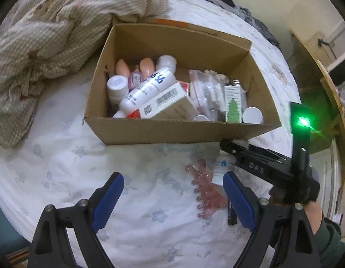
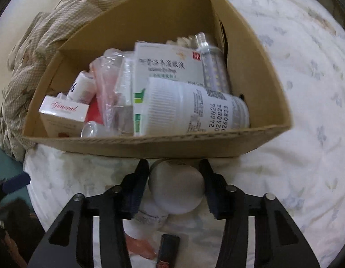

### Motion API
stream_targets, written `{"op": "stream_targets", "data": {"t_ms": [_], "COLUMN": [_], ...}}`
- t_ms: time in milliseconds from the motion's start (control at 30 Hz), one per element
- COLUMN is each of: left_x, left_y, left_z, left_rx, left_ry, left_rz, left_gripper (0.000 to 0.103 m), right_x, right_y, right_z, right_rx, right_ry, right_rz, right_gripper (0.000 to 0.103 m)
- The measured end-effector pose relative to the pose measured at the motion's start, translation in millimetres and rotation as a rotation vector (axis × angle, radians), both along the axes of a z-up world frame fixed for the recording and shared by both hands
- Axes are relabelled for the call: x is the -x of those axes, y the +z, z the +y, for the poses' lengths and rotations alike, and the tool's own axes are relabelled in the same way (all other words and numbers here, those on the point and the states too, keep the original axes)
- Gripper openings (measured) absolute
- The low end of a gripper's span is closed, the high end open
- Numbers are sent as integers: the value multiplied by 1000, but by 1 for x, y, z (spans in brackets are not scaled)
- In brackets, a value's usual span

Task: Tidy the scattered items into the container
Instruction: 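Grasp a white pill bottle with the right gripper, then grasp the pink comb with the left gripper while the right drops its bottle into the box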

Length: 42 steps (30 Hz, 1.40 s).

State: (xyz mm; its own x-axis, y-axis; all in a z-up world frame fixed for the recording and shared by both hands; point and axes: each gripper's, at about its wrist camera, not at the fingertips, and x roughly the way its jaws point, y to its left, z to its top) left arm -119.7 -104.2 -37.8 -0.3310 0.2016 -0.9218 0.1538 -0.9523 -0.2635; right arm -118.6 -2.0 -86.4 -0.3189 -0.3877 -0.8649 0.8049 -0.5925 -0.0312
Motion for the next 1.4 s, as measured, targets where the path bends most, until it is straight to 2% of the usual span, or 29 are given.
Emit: {"op": "stream_targets", "data": {"t_ms": [200,467,567,600,633,800,867,900,933,1000,1133,1400], "left_x": [3,12,20,23,25,36,35,35,34,32,25,8], "left_y": [-20,-48,-69,-76,-81,-97,-99,-99,-97,-93,-76,7], "left_z": [11,57,70,73,77,92,98,100,101,99,88,57], "left_rx": [-93,-21,-3,-5,11,88,145,171,181,160,121,110], "left_ry": [-49,-153,-146,-146,-149,-171,-181,-186,-190,-195,-184,-154], "left_rz": [-77,-155,-211,-230,-239,-230,-211,-200,-189,-188,-175,-3], "left_gripper": [91,91,83,76,73,73,65,54,39,32,29,29], "right_x": [-3,-11,-10,-9,-9,-3,-2,-2,-2,-1,-3,-13], "right_y": [33,91,102,103,103,109,113,114,116,118,123,128], "right_z": [31,97,111,114,116,117,118,118,118,118,119,113], "right_rx": [52,197,265,279,292,318,330,335,339,347,364,365], "right_ry": [23,30,10,5,1,6,10,12,13,15,27,80], "right_rz": [17,-41,-83,-89,-94,-114,-114,-110,-108,-106,-107,-102], "right_gripper": [47,47,47,47,47,47,47,47,47,47,47,47]}}
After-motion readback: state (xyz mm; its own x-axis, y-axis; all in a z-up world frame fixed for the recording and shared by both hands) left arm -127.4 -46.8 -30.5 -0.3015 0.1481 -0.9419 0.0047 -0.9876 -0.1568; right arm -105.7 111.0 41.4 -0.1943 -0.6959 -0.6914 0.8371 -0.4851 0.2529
